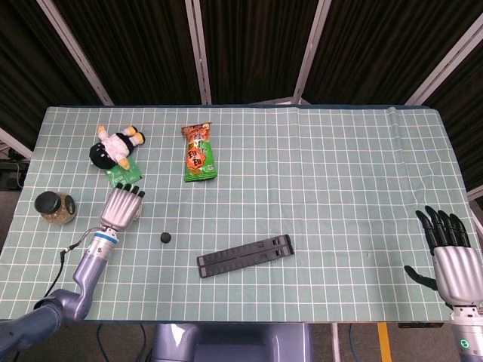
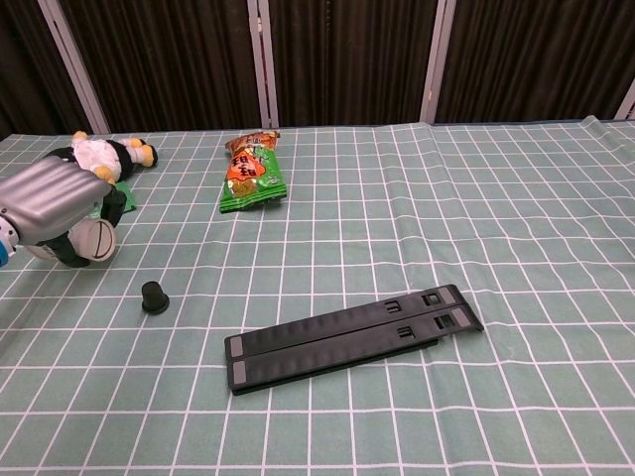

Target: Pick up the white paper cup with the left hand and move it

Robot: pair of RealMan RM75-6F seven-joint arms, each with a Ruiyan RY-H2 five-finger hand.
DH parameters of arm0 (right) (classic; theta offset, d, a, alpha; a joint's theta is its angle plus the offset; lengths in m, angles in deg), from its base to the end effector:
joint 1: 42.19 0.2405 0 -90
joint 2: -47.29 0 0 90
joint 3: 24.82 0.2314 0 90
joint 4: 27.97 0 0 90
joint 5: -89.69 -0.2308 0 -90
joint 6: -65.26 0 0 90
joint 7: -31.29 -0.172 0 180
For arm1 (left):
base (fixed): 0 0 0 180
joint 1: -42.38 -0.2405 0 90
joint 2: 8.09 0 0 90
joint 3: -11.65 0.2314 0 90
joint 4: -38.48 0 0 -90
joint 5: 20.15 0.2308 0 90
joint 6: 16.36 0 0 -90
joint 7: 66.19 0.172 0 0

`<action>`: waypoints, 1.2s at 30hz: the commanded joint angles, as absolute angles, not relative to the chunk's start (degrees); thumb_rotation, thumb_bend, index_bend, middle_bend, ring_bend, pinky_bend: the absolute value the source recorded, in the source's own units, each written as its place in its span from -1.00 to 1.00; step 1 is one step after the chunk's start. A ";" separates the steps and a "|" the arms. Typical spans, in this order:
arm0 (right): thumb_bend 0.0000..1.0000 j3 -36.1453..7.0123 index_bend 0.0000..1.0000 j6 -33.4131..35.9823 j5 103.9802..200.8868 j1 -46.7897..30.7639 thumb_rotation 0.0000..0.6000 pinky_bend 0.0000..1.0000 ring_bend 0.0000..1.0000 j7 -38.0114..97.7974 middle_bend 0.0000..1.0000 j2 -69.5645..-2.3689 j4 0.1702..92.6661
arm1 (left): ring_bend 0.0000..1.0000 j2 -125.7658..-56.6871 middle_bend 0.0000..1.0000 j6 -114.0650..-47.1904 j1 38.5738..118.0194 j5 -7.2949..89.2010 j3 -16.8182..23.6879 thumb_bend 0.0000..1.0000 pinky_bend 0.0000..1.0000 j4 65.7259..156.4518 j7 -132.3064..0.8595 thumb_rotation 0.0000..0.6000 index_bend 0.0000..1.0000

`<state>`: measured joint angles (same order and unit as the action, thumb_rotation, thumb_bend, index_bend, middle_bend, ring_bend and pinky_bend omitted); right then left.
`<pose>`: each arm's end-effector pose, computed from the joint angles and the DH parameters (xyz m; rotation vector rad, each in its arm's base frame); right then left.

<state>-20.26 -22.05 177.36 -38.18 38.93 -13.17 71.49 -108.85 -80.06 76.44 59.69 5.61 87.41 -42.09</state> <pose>-0.2688 -0.2093 0.1452 1.3933 -0.7927 0.9026 -0.2417 0.3727 -0.0372 -1.7781 -0.4023 -0.6009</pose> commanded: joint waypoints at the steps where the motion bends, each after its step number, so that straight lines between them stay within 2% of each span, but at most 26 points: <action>1: -1.00 -20.33 -1.00 -22.15 177.61 -38.20 1.00 -1.00 -1.00 38.83 -1.00 -13.05 71.73 | -0.22 -105.30 -0.16 -82.79 74.75 57.98 2.83 -1.00 -0.09 96.76 -50.15 1.00 0.21; 5: -1.00 -20.48 -1.00 -22.16 177.95 -38.20 1.00 -1.00 -1.00 38.81 -1.00 -12.93 72.11 | -0.23 -101.22 -0.18 -83.68 72.58 57.13 1.48 -1.00 -0.09 107.48 -62.64 1.00 0.18; 9: -1.00 -20.55 -1.00 -22.22 178.12 -38.22 1.00 -1.00 -1.00 38.86 -1.00 -12.88 72.22 | -0.23 -99.61 -0.19 -83.44 71.20 56.70 1.19 -1.00 -0.09 112.08 -72.01 1.00 0.16; 12: -1.00 -20.65 -1.00 -22.33 178.38 -38.27 1.00 -1.00 -1.00 38.90 -1.00 -12.82 72.38 | -0.23 -98.40 -0.19 -83.08 69.69 56.17 0.52 -1.00 -0.09 115.62 -83.75 1.00 0.16; 16: -1.00 -20.75 -1.00 -22.18 178.37 -38.27 1.00 -1.00 -1.00 38.84 -1.00 -12.79 72.29 | -0.22 -98.88 -0.19 -85.07 68.22 56.86 -0.49 -1.00 -0.09 114.88 -95.27 1.00 0.16; 23: -1.00 -20.61 -1.00 -21.77 177.84 -38.11 1.00 -1.00 -1.00 38.90 -1.00 -12.72 72.26 | -0.23 -99.59 -0.19 -81.30 68.06 56.83 0.35 -1.00 -0.09 114.89 -107.09 1.00 0.15; 36: -1.00 -20.62 -1.00 -21.45 177.13 -38.21 1.00 -1.00 -1.00 38.41 -1.00 -12.13 72.41 | -0.27 -107.15 -0.20 -79.98 69.05 57.77 1.87 -1.00 -0.12 106.17 -109.22 1.00 0.12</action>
